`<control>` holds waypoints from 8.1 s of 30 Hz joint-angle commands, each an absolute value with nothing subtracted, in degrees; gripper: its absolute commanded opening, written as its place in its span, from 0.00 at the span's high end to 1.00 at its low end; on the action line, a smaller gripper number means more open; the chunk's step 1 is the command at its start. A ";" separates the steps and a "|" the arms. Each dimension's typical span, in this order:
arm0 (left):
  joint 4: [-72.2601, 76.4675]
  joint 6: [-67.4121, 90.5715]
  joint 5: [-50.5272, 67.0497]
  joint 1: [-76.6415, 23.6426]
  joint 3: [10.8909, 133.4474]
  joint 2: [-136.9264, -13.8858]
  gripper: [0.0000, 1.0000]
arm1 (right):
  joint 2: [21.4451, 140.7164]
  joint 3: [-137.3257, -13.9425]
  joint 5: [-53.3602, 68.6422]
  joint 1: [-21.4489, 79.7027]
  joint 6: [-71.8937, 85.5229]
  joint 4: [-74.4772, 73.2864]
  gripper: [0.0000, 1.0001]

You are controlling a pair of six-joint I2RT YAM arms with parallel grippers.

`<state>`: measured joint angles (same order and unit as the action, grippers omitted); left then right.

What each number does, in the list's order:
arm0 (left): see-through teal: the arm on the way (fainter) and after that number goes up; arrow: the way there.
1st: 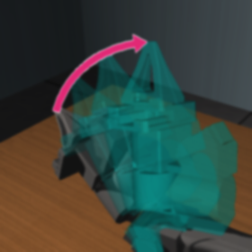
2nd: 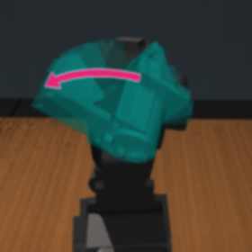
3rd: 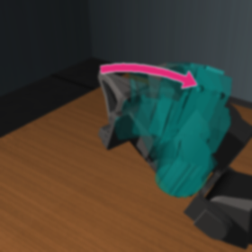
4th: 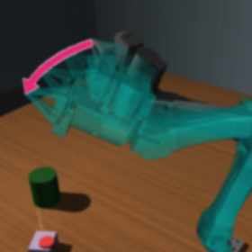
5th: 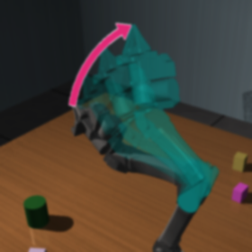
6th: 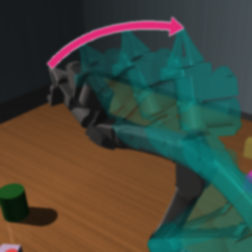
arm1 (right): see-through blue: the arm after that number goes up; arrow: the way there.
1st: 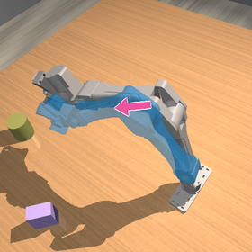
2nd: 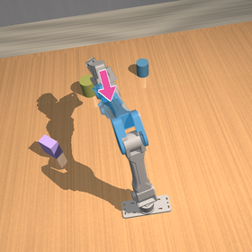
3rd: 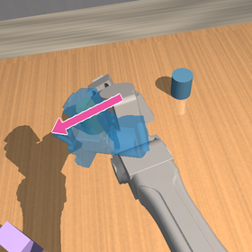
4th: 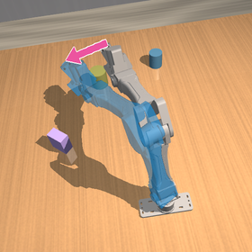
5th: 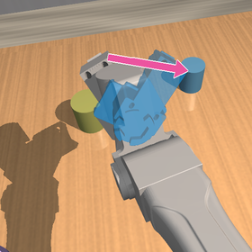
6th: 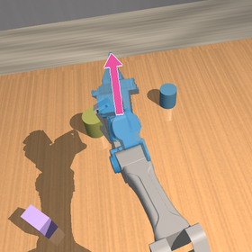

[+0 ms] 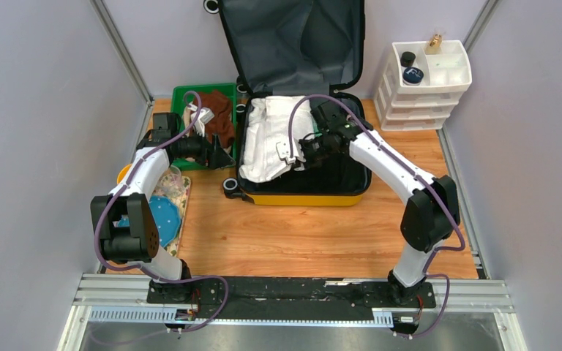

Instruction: Open, take out, and arrange the luggage

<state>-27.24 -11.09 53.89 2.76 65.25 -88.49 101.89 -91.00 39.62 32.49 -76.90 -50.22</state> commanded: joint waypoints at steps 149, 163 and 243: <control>-17.84 -73.99 54.68 -14.32 64.95 -83.32 0.08 | 117.60 -122.08 37.70 32.78 -34.98 -48.43 1.00; 3.23 -76.21 42.37 -18.81 56.17 -81.91 0.09 | 117.25 -121.82 37.79 33.57 -36.12 -49.92 1.00; -18.72 26.55 35.51 2.19 100.72 -114.08 1.00 | 104.76 -115.22 17.66 13.62 -9.58 -14.94 0.03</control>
<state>-20.12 26.98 37.41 1.23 97.03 -116.05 107.00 -115.11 17.02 13.72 -9.04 -15.99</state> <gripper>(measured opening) 0.263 0.963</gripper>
